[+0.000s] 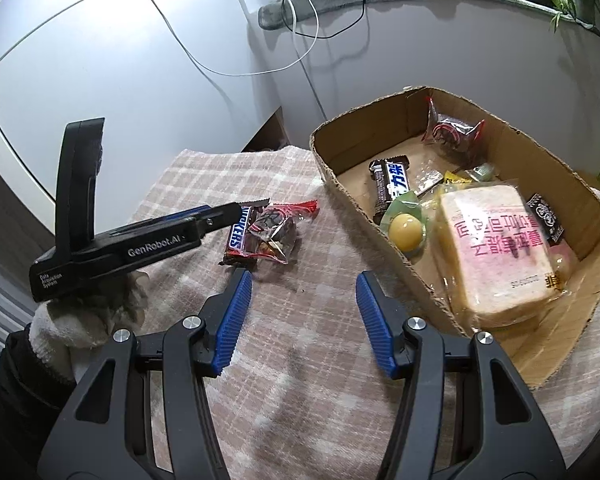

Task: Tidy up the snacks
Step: 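Withdraw both grippers from the box toward the Snickers bar and red-trimmed bag, then grasp the Snickers bar with the left gripper while the right grasps the red-trimmed nut bag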

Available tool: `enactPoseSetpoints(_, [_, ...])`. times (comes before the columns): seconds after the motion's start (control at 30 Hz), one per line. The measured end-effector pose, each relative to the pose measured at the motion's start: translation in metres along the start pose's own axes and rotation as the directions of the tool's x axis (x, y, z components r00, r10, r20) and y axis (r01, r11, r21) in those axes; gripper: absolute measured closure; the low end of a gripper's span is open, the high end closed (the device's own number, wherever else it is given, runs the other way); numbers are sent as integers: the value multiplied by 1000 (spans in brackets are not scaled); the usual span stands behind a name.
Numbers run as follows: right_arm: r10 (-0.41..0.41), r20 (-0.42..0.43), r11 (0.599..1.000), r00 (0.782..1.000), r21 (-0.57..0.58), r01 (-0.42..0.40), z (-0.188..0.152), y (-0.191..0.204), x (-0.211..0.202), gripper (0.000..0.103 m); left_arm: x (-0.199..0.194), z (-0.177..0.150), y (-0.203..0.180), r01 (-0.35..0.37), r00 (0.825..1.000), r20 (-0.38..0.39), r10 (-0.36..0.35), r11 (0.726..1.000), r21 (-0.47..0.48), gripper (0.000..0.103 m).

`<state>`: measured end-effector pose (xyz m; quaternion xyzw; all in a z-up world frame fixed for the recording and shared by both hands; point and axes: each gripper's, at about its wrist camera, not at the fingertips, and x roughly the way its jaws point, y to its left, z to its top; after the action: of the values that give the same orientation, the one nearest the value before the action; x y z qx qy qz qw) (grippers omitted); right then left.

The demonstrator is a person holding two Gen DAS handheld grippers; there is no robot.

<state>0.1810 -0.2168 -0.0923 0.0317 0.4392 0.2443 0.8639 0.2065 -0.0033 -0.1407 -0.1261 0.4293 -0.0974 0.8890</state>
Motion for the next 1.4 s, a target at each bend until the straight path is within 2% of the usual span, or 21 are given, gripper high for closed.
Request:
enactPoseSetpoints(0.27, [-3, -8, 1000, 1000, 9, 3, 5, 2, 8, 46, 16, -8, -4, -10, 999, -32, 12, 999, 35, 58])
enactPoseSetpoints(0.43, [25, -9, 999, 1000, 41, -25, 11, 3, 13, 46, 27, -10, -8, -9, 998, -57, 13, 998, 59, 60])
enactPoseSetpoints(0.53, [32, -13, 999, 999, 43, -31, 15, 7, 17, 46, 30, -12, -8, -26, 998, -54, 30, 997, 75, 67])
enactPoseSetpoints(0.67, [48, -33, 998, 998, 39, -47, 21, 14, 29, 46, 27, -13, -3, -14, 999, -49, 17, 998, 62, 75])
enactPoseSetpoints(0.8, [56, -66, 997, 996, 51, -53, 26, 20, 50, 46, 22, -14, 4, -21, 999, -46, 25, 997, 71, 76])
enactPoseSetpoints(1.23, [-22, -155, 999, 988, 21, 26, 36, 28, 101, 51, 7, -19, 29, -49, 998, -32, 50, 998, 39, 76])
enactPoseSetpoints(1.4, [-34, -172, 999, 984, 6, 35, 36, 29, 111, 56, 6, -19, 29, -52, 998, -30, 53, 998, 37, 76])
